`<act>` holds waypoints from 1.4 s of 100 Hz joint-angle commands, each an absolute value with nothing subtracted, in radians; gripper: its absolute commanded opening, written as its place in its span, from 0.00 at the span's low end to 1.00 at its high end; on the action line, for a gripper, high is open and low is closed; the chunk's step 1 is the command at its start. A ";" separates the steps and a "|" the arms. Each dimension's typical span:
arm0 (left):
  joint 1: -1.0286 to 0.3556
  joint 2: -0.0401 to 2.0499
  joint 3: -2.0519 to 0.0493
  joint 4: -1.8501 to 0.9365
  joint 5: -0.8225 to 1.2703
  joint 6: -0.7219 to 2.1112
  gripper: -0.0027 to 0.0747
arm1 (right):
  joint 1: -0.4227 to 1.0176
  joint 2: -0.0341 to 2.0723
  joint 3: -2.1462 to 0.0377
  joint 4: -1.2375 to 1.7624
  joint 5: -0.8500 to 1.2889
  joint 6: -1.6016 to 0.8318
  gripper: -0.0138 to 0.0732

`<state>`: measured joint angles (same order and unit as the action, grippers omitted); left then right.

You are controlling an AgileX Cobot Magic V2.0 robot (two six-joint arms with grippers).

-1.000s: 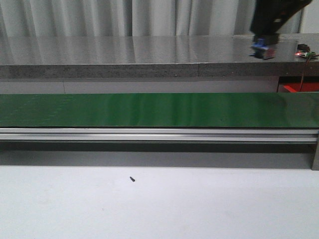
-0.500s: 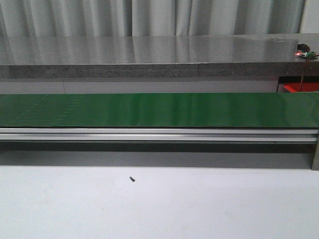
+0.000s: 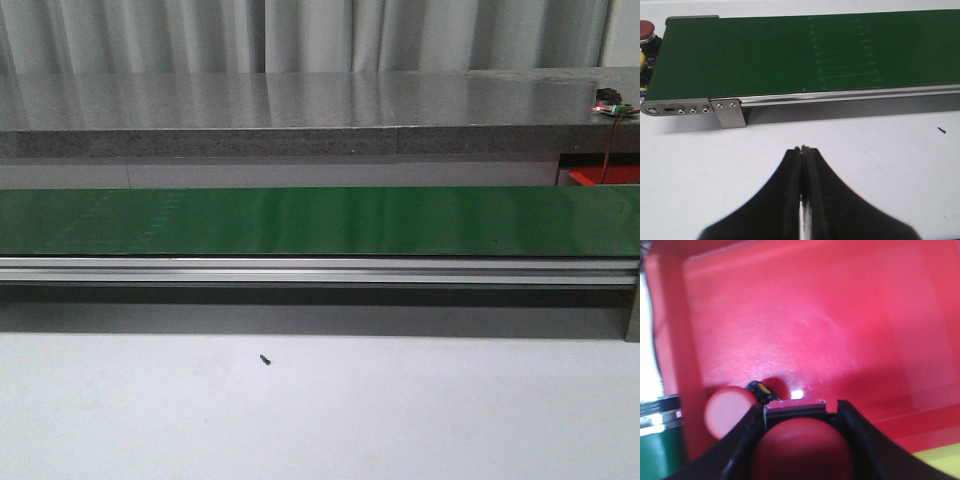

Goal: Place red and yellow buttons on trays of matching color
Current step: 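Carry the red button into the red tray and open the right gripper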

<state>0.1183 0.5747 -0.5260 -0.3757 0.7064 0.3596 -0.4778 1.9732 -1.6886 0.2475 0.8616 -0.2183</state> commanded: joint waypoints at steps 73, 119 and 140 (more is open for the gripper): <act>0.111 0.578 -0.552 -0.400 0.639 0.359 0.01 | -0.503 2.069 -1.716 0.248 0.766 -0.206 0.58; 0.111 0.578 -0.552 -0.400 0.639 0.359 0.01 | -0.503 2.009 -1.716 0.229 0.778 -0.206 0.62; 0.111 0.578 -0.552 -0.400 0.639 0.359 0.01 | -0.502 1.957 -1.714 0.229 0.805 -0.206 0.62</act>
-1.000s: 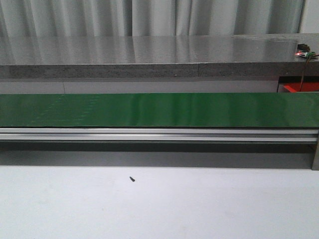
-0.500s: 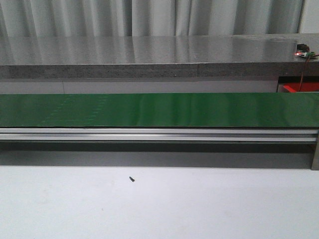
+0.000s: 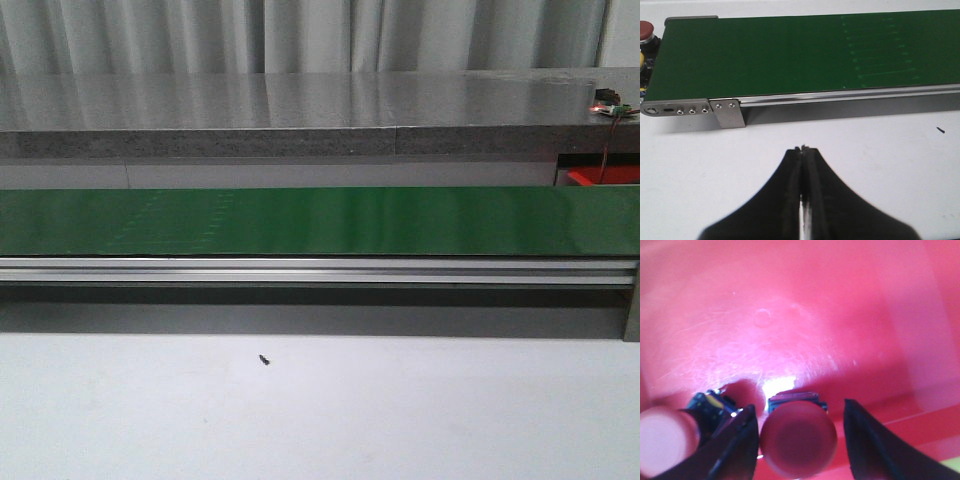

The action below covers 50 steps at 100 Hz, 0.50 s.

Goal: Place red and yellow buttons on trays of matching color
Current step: 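Carry the red button into the red tray and open the right gripper, then raise the right gripper back above the belt end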

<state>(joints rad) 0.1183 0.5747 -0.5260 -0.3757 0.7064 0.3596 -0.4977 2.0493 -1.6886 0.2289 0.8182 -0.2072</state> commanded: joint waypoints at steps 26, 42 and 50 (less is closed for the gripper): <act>0.111 0.578 -0.552 -0.400 0.639 0.359 0.01 | -0.502 1.841 -1.687 0.233 0.822 -0.206 0.62; 0.111 0.578 -0.552 -0.400 0.639 0.359 0.01 | -0.500 1.741 -1.584 0.233 0.788 -0.207 0.61; 0.111 0.578 -0.552 -0.400 0.639 0.359 0.01 | -0.491 1.688 -1.516 0.233 0.750 -0.215 0.53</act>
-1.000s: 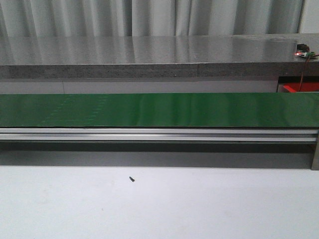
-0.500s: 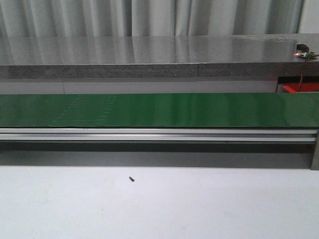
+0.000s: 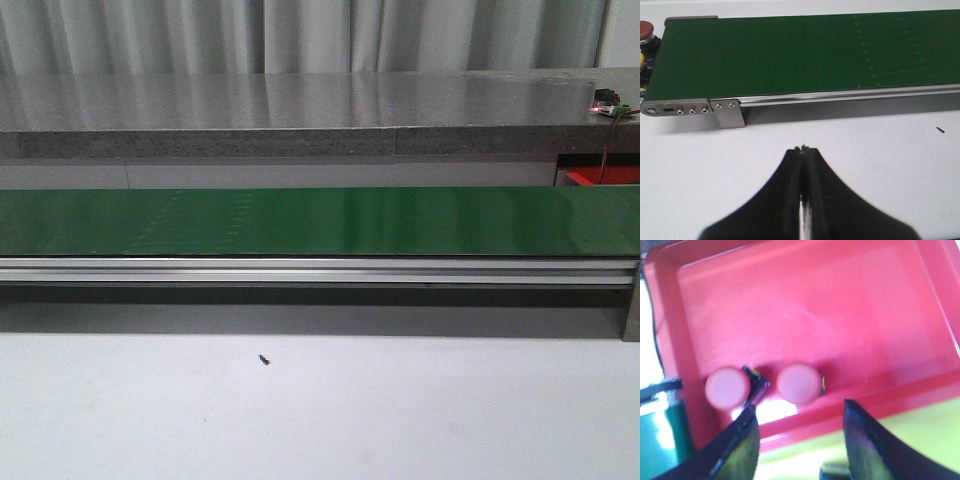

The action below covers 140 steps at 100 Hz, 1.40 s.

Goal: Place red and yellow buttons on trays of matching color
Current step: 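Raise the right gripper back above the belt end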

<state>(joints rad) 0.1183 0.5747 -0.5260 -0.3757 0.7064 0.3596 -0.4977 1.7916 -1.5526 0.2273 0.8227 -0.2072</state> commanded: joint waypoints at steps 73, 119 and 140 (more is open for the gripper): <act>0.111 0.578 -0.552 -0.400 0.639 0.359 0.01 | -0.157 1.231 -1.041 0.224 0.438 -0.237 0.02; 0.111 0.578 -0.552 -0.400 0.639 0.359 0.01 | -0.014 0.989 -0.783 0.232 0.317 -0.237 0.02; 0.111 0.578 -0.552 -0.400 0.639 0.359 0.01 | 0.013 0.824 -0.677 0.232 0.290 -0.237 0.02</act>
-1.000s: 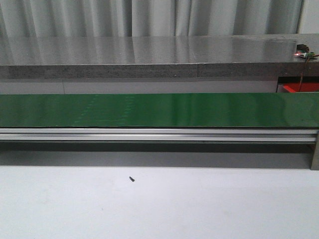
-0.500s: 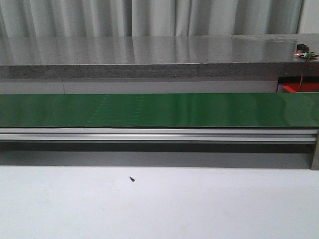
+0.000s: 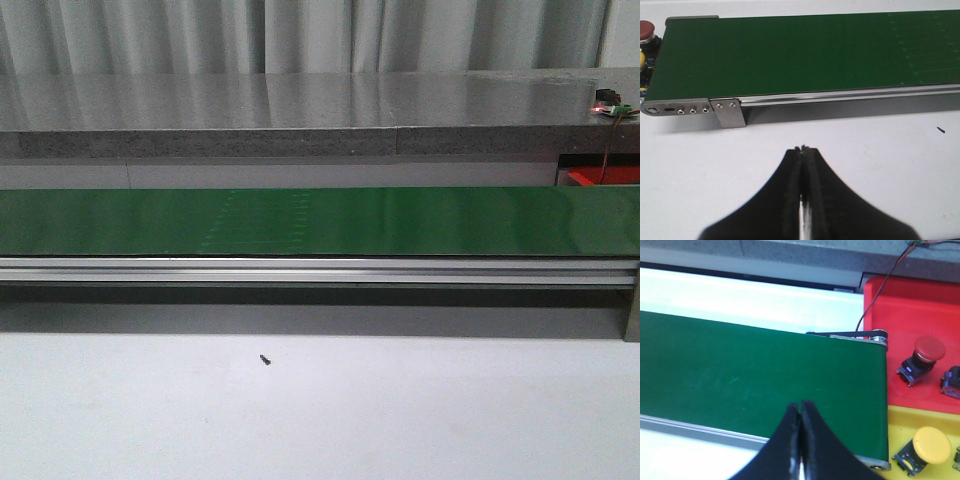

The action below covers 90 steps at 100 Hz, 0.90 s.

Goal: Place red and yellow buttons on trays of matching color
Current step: 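Raise the right gripper back above the belt end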

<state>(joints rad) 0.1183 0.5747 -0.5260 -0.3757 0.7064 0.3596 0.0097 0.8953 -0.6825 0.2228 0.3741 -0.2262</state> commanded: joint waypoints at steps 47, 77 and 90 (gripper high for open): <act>0.111 0.578 -0.552 -0.400 0.639 0.359 0.01 | 0.013 0.467 -0.496 0.238 0.302 -0.237 0.02; 0.111 0.578 -0.552 -0.419 0.644 0.359 0.01 | 0.013 0.412 -0.471 0.239 0.322 -0.237 0.02; 0.117 0.578 -0.555 -0.419 0.634 0.355 0.01 | 0.013 0.412 -0.471 0.239 0.322 -0.237 0.02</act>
